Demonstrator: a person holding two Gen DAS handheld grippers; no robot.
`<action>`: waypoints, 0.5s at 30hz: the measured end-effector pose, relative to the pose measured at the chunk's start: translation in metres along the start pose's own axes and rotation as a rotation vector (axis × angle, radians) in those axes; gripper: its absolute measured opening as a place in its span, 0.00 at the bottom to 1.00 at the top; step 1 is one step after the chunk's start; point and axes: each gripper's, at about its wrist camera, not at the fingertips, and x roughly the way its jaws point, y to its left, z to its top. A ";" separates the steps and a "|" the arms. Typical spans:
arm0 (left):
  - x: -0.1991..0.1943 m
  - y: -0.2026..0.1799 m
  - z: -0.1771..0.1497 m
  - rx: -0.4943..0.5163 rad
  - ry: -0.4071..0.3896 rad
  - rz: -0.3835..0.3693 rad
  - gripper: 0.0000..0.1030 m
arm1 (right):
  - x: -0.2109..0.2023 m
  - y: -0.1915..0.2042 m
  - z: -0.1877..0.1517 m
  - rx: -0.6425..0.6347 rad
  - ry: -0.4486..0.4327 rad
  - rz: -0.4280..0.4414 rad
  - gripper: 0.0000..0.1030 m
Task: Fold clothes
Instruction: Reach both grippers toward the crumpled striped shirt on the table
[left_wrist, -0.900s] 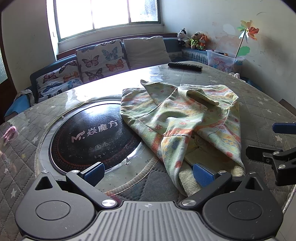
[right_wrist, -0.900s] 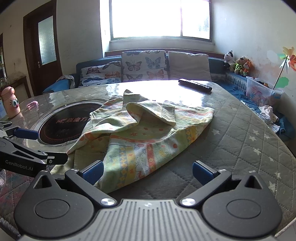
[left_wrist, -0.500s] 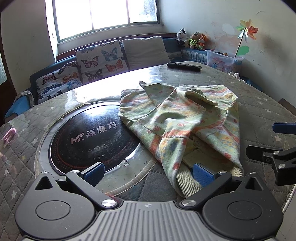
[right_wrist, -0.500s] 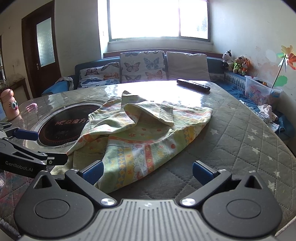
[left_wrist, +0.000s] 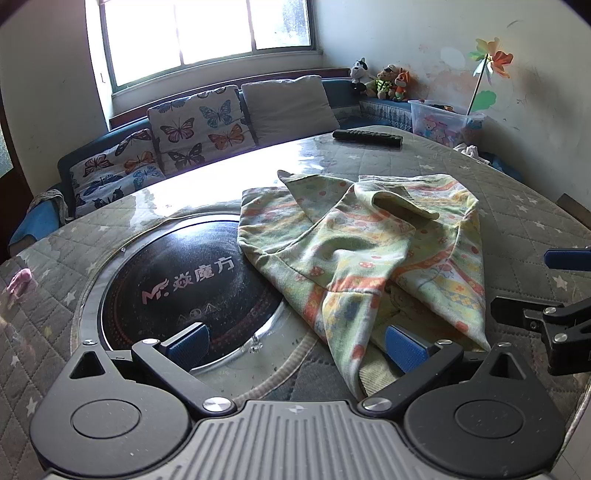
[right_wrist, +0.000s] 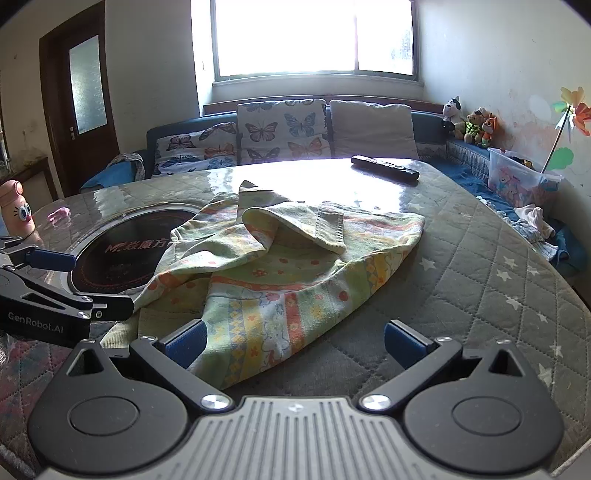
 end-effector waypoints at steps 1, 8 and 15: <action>0.001 0.000 0.002 0.003 -0.001 0.001 1.00 | 0.001 0.000 0.001 0.000 0.001 0.000 1.00; 0.009 -0.004 0.011 0.026 -0.003 0.000 1.00 | 0.008 -0.004 0.005 0.003 0.008 0.001 1.00; 0.018 -0.012 0.024 0.060 -0.015 -0.010 1.00 | 0.016 -0.008 0.008 0.005 0.015 0.001 1.00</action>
